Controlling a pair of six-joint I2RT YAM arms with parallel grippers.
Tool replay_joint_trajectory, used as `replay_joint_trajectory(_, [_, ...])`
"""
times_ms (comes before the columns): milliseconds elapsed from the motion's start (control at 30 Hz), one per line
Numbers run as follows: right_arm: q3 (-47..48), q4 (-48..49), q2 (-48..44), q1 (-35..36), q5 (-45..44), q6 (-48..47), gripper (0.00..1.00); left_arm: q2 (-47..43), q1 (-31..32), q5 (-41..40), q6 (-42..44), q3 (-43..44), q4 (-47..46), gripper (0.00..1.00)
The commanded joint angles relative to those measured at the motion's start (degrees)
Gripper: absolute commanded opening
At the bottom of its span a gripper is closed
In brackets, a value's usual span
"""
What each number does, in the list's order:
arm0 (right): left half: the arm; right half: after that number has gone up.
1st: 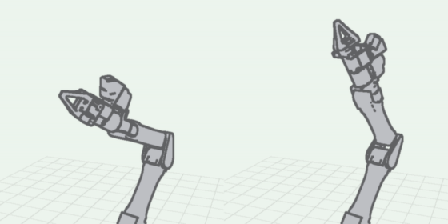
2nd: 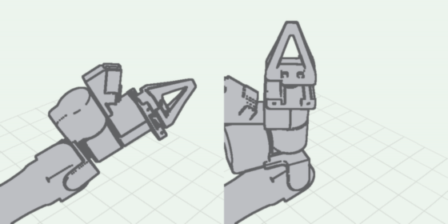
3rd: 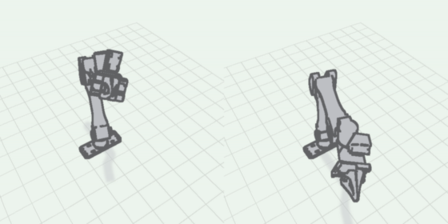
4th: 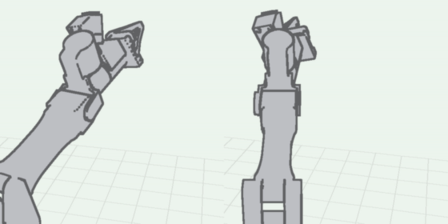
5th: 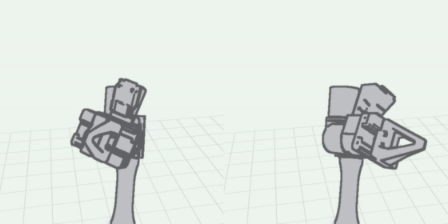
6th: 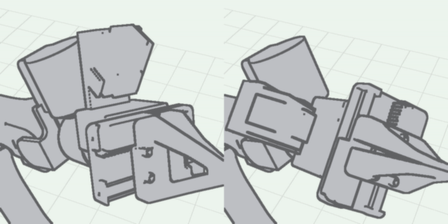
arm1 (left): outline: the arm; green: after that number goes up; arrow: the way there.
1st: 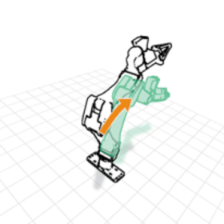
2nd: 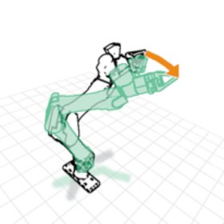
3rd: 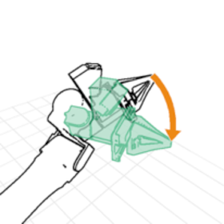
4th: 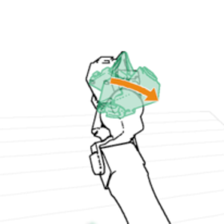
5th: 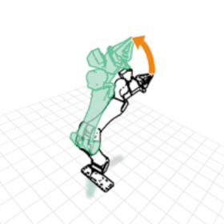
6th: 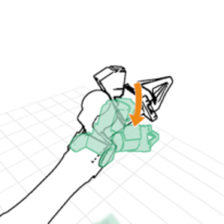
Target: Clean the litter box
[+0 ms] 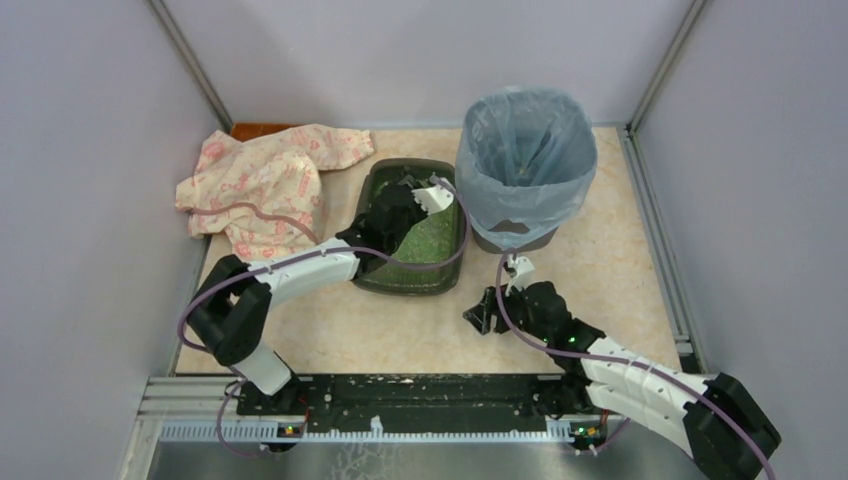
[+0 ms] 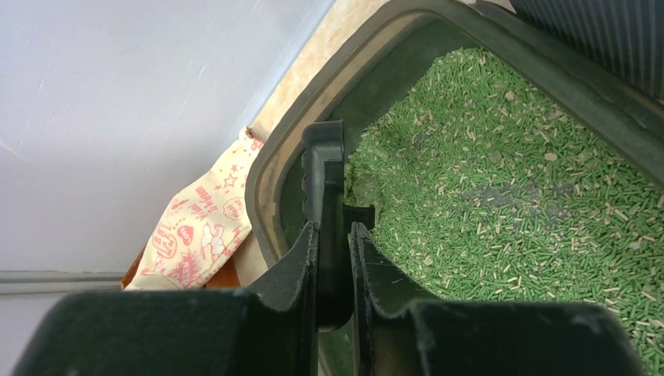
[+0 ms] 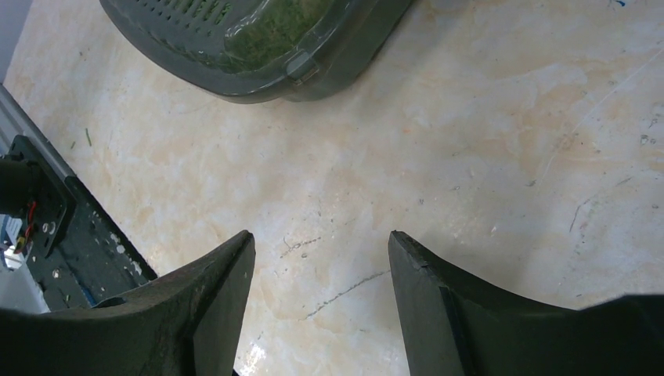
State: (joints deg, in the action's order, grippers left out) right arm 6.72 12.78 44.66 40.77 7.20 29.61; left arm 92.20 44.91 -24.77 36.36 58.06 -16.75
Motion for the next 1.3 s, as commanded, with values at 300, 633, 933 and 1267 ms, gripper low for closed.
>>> replay_joint_trajectory(300, [0.3,1.6,-0.6,0.1,-0.8,-0.7,0.64,2.8,0.4,-0.7,0.8,2.0,1.1,0.0])
replay_joint_trajectory(633, [0.1,1.6,-0.3,0.1,-1.0,-0.7,0.64,3.8,0.4,5.0,-7.4,3.6,6.3,0.0])
replay_joint_trajectory(933, [0.2,1.9,0.1,0.1,-1.0,-0.9,0.64,3.0,0.4,13.2,-15.9,8.4,11.3,0.0])
replay_joint_trajectory(1267, [0.3,2.7,1.1,0.1,-0.8,-1.0,0.64,0.9,-0.1,4.0,-20.1,16.3,22.5,0.0])
